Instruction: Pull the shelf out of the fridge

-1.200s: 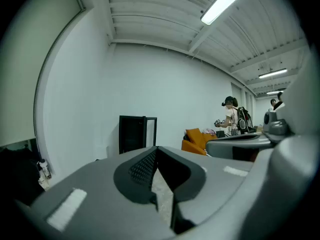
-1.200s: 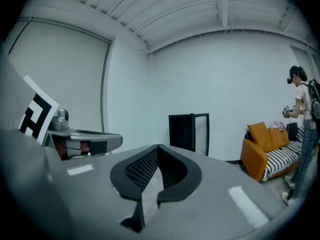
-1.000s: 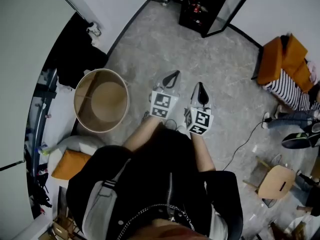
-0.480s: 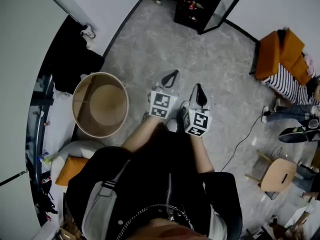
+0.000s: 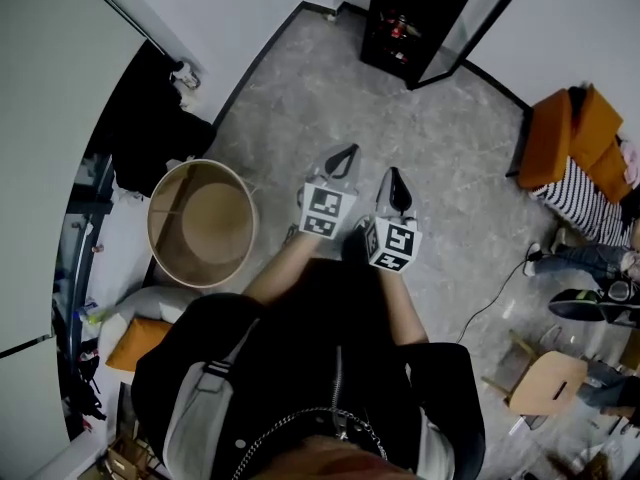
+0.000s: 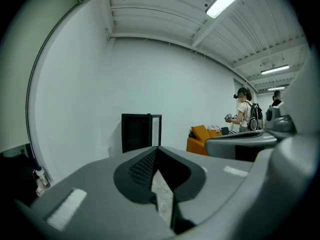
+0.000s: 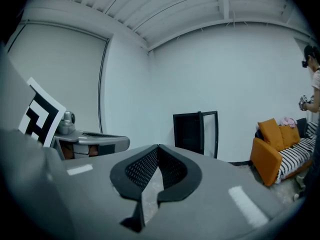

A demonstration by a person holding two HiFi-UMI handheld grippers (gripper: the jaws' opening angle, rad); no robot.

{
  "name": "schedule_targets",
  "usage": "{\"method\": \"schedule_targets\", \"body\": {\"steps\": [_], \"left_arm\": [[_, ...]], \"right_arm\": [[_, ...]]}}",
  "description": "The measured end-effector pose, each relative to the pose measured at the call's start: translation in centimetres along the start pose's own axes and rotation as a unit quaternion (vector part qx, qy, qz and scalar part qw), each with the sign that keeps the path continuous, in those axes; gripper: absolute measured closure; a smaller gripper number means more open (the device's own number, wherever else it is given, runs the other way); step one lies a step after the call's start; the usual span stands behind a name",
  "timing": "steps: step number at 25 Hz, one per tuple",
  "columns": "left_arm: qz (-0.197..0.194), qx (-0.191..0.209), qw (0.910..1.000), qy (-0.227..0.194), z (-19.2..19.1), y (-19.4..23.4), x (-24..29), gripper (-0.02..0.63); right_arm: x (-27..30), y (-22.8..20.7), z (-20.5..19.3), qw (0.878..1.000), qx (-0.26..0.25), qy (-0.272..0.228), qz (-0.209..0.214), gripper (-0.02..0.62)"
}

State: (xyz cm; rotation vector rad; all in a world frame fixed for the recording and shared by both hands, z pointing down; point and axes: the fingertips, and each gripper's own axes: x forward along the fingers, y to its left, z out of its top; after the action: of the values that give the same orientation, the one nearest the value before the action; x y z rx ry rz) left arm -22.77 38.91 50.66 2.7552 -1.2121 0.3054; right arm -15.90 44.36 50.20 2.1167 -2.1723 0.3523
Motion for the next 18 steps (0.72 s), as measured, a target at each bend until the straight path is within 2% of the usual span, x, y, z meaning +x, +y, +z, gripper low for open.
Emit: {"method": "schedule_targets", "body": {"steps": [10, 18], "left_arm": [[0.019, 0.005, 0.9998, -0.005, 3.8, 0.0, 8.6, 0.595], [0.017, 0.01, 0.9998, 0.002, 4.9, -2.8, 14.4, 0.595]], "right_arm": [[6.8, -5.3, 3.8, 0.999, -0.002, -0.008, 0.036, 0.594], [10.0, -11.0, 5.5, 0.999, -0.001, -0.014, 0.044, 0.594]]}}
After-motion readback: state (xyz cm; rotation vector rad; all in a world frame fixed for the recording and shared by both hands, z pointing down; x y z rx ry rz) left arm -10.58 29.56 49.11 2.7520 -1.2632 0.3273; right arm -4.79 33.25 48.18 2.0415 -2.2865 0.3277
